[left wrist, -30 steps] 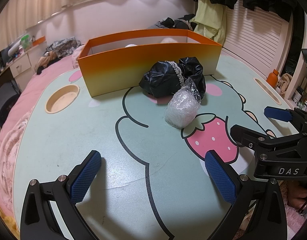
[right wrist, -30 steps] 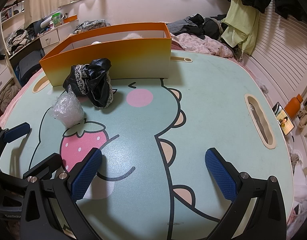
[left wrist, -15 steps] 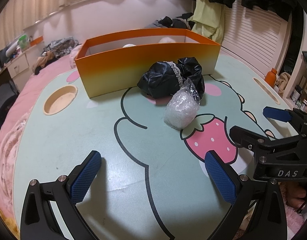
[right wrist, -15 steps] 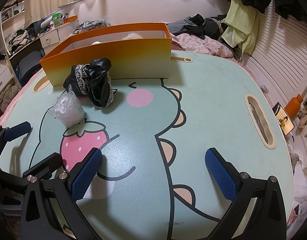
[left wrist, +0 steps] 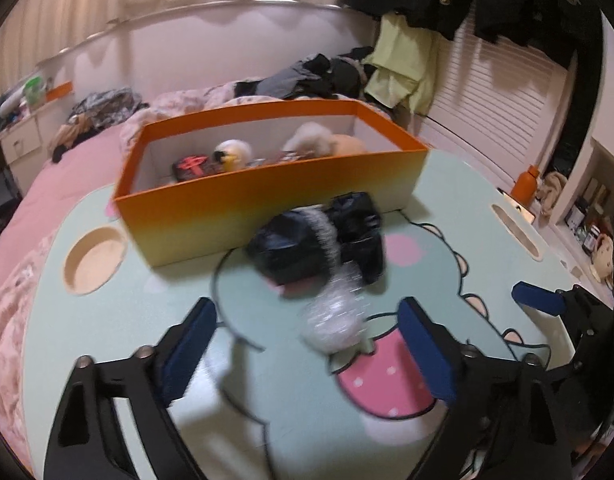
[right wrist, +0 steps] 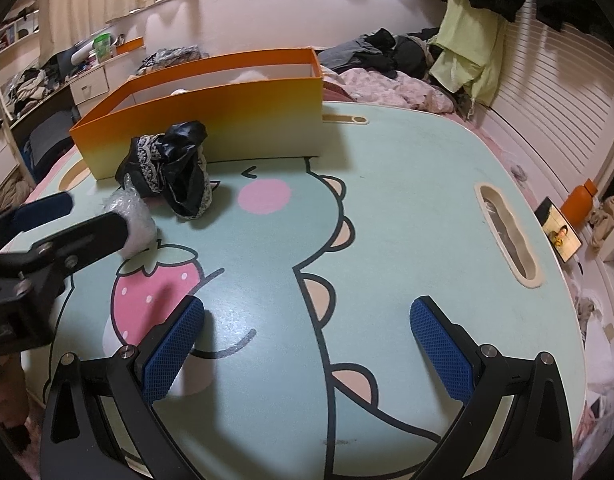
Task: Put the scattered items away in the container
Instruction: 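Reach the left gripper to the clear plastic bag and grasp it, then grasp the black lace-trimmed bag with the right gripper while the left holds the plastic bag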
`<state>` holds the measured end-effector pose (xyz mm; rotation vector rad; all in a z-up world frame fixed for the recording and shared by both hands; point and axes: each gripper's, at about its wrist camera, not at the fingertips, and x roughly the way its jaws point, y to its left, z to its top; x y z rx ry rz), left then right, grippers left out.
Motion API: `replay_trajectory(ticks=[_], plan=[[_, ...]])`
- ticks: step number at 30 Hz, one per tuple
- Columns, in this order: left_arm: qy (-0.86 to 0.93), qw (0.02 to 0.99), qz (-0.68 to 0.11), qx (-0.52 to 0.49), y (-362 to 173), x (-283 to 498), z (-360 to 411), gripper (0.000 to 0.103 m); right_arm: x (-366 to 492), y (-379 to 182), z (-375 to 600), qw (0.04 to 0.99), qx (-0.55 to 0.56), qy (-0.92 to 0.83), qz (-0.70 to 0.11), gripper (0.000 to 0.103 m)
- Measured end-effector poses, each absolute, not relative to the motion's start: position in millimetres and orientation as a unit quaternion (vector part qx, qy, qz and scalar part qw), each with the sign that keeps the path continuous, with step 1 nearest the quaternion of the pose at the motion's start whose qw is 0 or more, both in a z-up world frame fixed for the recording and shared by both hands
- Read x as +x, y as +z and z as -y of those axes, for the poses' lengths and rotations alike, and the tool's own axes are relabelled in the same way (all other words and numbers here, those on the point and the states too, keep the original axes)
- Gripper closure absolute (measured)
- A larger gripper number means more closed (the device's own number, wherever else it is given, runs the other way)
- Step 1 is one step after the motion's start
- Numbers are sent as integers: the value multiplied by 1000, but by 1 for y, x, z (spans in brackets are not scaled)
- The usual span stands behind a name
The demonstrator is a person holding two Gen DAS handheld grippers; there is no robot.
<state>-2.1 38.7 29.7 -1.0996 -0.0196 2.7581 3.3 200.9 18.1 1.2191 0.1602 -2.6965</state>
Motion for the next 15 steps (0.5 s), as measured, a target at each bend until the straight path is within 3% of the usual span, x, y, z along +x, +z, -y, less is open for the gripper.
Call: replay_trajectory(ticks=[2,3,4,15], plan=[[923,90,-2,-375,26,-5,-46,37,5,18,-205,81,409,-908,-48,0],[921,89,-5,-379,23,-7,-48,61,5,18,-207,80,408,-908,-45,0],[919,90,-6,-383,21,-7,-49,74,5,19,-208,80,408,-909,-39,0],[939,77,29,-333,43,34,14,75,9,24,-217,91,397,-913,-7,0]])
